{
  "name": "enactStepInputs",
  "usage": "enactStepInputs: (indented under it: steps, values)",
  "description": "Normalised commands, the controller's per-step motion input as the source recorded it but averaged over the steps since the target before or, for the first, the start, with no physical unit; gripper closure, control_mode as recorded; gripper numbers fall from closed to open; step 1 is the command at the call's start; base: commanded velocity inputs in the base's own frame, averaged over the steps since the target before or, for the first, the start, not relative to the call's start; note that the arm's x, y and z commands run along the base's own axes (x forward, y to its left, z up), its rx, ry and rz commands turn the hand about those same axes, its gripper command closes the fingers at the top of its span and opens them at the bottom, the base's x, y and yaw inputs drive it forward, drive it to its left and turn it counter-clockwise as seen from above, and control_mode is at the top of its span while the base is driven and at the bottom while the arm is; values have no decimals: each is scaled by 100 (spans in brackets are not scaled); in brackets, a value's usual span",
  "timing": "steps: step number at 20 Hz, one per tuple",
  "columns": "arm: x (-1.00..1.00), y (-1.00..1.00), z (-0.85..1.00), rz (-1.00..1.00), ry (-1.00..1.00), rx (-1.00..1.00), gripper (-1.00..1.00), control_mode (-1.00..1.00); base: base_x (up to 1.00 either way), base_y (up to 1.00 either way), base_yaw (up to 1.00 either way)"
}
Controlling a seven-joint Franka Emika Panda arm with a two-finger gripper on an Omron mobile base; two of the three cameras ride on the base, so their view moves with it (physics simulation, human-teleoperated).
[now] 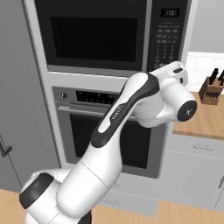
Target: Open the microwave, place the bowl with waffle inside the microwave, then close the microwave door and turn it on.
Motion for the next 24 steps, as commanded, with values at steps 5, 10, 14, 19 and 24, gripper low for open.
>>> enactStepInputs:
  steps: [5, 10, 14, 19, 24]
  values:
    - [21, 15, -5, 2, -1, -8, 100, -100, 0, 0, 0]
    - [43, 8, 0, 2, -2, -11, 100, -100, 0, 0, 0]
    - [22, 0, 0, 0, -10, -15, 100, -100, 0, 0, 0]
    - [14, -4, 0, 0, -16, -11, 100, -100, 0, 0, 0]
    - [0, 0, -2, 0, -2, -15, 100, -100, 0, 0, 0]
